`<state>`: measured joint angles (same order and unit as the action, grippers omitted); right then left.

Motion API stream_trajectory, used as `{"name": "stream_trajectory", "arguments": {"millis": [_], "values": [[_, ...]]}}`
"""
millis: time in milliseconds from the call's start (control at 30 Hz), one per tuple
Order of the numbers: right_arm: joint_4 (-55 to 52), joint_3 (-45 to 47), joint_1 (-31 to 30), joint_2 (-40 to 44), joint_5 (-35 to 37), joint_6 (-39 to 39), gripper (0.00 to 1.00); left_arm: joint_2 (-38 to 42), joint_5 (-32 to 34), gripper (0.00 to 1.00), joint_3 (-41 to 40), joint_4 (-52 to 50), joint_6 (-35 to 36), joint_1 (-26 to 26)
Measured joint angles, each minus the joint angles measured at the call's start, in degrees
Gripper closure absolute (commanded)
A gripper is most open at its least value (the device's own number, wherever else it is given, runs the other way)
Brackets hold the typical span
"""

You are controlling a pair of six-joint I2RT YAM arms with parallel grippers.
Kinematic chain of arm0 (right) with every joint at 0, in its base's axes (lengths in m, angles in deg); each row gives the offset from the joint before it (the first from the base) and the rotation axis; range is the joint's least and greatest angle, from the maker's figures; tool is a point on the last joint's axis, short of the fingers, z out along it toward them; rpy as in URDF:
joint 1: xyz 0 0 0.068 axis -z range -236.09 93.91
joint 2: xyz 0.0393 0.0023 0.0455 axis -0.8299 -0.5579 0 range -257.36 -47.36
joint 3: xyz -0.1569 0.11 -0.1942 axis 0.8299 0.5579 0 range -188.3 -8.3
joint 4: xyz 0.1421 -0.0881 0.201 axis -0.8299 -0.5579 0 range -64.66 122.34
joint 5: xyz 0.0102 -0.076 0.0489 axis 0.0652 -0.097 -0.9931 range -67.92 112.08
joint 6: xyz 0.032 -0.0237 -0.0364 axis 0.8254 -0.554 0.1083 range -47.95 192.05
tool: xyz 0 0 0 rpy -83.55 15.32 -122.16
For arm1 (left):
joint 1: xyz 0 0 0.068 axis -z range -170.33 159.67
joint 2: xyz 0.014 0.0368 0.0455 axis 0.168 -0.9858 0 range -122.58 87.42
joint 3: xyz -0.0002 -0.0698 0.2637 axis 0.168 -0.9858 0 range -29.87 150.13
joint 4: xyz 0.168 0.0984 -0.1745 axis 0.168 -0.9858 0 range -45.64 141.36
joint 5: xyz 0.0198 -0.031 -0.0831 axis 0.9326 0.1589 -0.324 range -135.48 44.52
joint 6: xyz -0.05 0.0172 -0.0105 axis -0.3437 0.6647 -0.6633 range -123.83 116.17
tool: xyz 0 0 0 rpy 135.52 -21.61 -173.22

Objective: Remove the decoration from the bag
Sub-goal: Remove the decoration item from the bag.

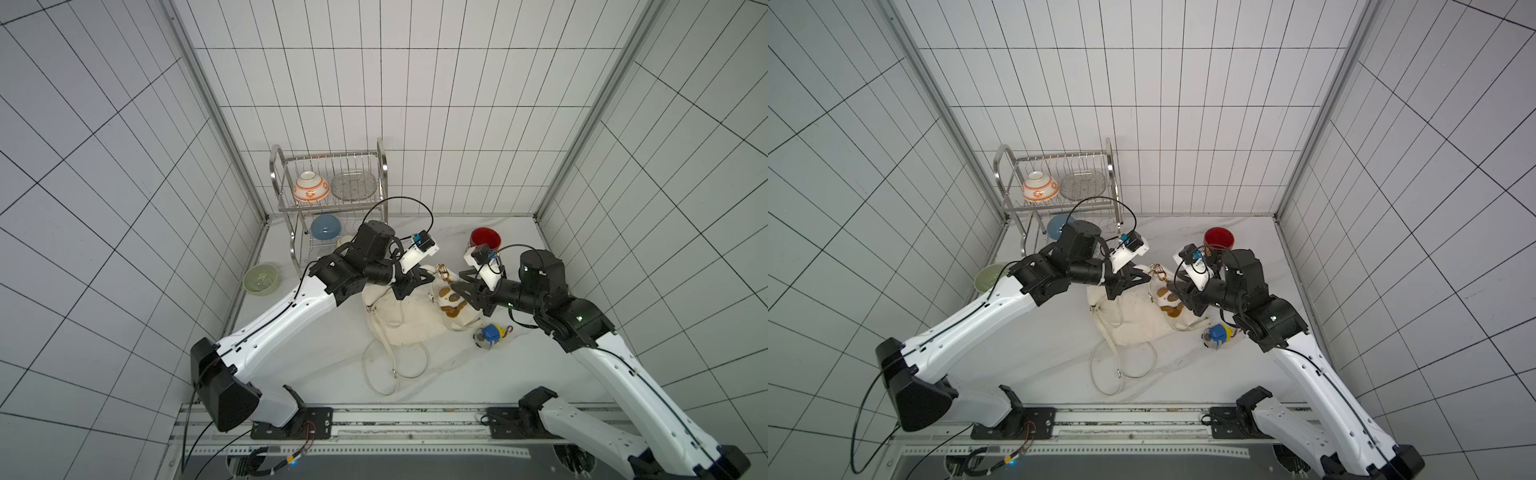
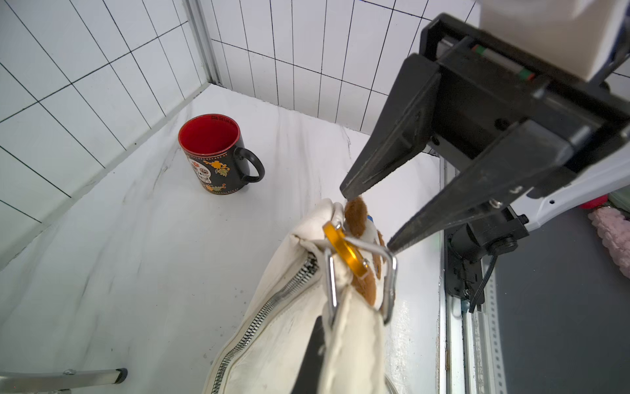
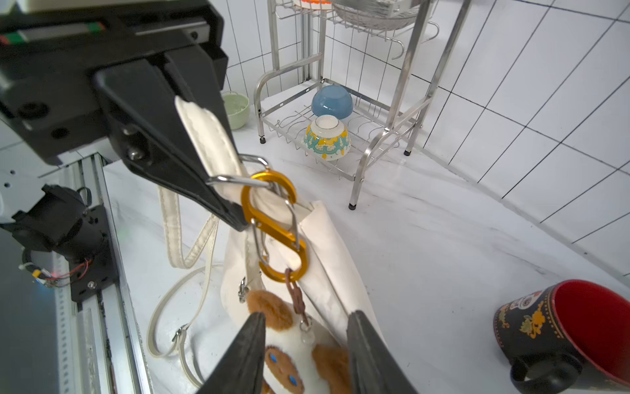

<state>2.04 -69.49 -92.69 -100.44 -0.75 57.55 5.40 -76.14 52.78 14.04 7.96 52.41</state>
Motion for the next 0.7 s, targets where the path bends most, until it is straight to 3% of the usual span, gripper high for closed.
{"name": "stream_trajectory", "arguments": {"millis": [133, 300, 700], "values": [[-0.5, -0.2, -7.1, 0.6, 7.6, -5.3, 0.6, -1.3, -0.9, 1.0, 1.7, -1.6, 0.0, -0.2], [3.6, 0.6, -10.0, 1.7, 14.9, -7.7, 0.62, -1.6, -1.8, 1.0, 2.4, -2.8, 0.2, -0.5], [9.1, 0.8, -10.0, -1.6, 13.9, -7.8, 0.67, -1.6, -2.4, 1.0, 2.4, -4.0, 1.3, -1.0]]}}
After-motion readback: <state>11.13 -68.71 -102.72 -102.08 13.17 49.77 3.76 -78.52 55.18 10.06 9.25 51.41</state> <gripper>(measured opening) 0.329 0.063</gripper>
